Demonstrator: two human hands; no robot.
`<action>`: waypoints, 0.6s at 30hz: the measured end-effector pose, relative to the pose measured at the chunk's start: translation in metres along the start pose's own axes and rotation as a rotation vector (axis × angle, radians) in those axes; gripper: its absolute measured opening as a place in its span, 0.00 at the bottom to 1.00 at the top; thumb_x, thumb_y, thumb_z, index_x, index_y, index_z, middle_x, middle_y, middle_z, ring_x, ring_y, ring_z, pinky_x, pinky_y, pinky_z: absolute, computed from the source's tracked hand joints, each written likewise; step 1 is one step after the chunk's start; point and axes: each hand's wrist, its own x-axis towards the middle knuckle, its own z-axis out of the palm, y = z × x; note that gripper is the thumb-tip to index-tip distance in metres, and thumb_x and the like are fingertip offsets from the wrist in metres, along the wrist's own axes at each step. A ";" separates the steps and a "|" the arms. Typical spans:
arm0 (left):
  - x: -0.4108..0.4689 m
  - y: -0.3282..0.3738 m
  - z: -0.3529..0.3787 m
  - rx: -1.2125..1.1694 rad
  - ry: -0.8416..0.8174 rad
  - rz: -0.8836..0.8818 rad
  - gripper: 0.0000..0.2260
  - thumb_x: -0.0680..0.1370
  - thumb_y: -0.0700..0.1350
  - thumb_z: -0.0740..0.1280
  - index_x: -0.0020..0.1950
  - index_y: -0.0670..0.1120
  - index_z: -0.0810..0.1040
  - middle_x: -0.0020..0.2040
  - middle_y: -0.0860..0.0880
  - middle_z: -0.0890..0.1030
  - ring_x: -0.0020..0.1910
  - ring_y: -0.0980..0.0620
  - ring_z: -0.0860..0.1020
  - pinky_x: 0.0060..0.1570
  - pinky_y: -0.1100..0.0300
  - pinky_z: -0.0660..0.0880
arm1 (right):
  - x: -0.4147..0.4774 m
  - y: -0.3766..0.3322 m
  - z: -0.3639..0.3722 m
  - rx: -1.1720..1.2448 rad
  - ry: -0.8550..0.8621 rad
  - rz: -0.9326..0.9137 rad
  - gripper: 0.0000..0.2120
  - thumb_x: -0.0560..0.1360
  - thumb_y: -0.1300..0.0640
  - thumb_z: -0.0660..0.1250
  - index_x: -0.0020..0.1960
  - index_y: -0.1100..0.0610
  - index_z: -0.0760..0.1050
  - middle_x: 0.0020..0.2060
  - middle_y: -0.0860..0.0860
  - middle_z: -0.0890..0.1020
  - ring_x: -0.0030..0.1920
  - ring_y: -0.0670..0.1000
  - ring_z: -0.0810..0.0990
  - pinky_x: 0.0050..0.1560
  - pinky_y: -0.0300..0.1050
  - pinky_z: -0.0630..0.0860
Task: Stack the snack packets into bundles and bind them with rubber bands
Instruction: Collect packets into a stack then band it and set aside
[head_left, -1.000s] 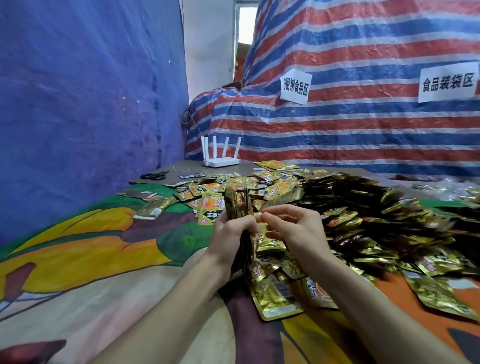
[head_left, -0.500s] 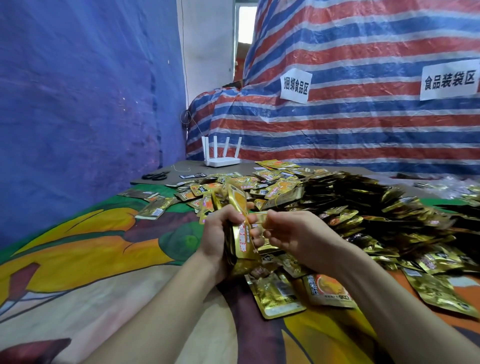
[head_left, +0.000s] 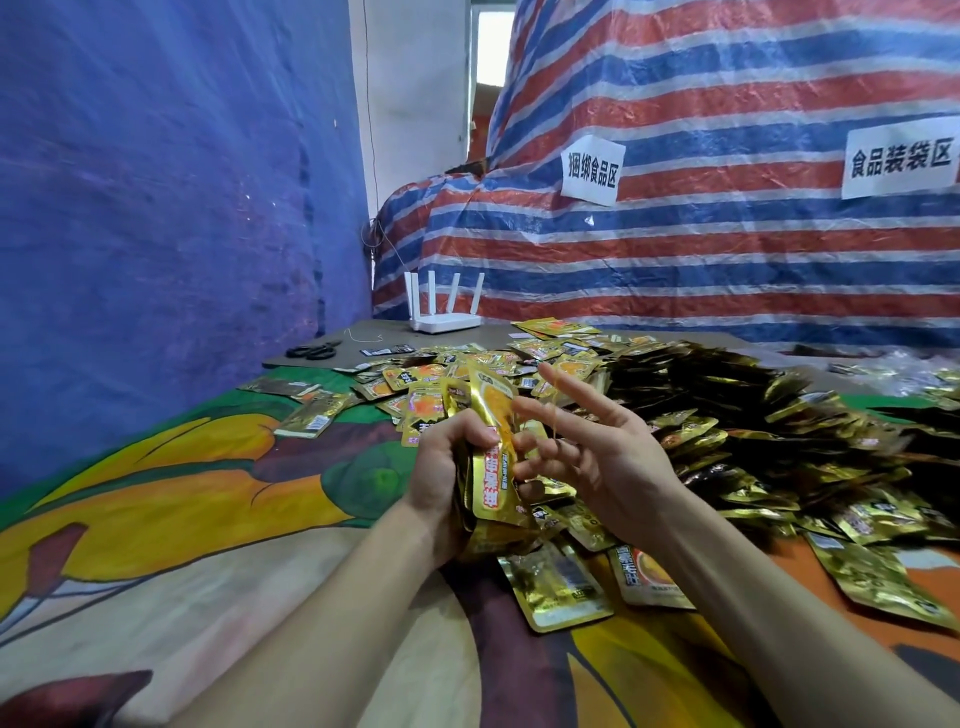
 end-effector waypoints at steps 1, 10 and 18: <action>0.000 -0.001 0.000 0.020 0.015 -0.007 0.10 0.64 0.41 0.61 0.39 0.42 0.81 0.36 0.46 0.75 0.30 0.50 0.71 0.32 0.59 0.73 | 0.000 0.000 -0.001 -0.004 -0.011 0.001 0.27 0.68 0.63 0.75 0.67 0.54 0.77 0.56 0.63 0.84 0.38 0.55 0.86 0.38 0.48 0.84; 0.008 -0.003 -0.009 0.089 0.426 -0.051 0.05 0.67 0.45 0.64 0.36 0.43 0.77 0.32 0.47 0.74 0.28 0.49 0.70 0.32 0.58 0.67 | -0.009 0.001 0.011 -0.299 0.031 -0.002 0.33 0.63 0.60 0.80 0.67 0.50 0.79 0.60 0.58 0.83 0.53 0.57 0.86 0.42 0.51 0.84; 0.010 0.013 -0.018 -0.193 0.787 0.200 0.09 0.74 0.48 0.68 0.44 0.43 0.74 0.28 0.47 0.78 0.25 0.49 0.78 0.24 0.62 0.74 | -0.017 0.023 0.036 -0.700 0.077 -0.057 0.36 0.65 0.57 0.83 0.70 0.42 0.76 0.66 0.49 0.78 0.56 0.47 0.83 0.50 0.54 0.85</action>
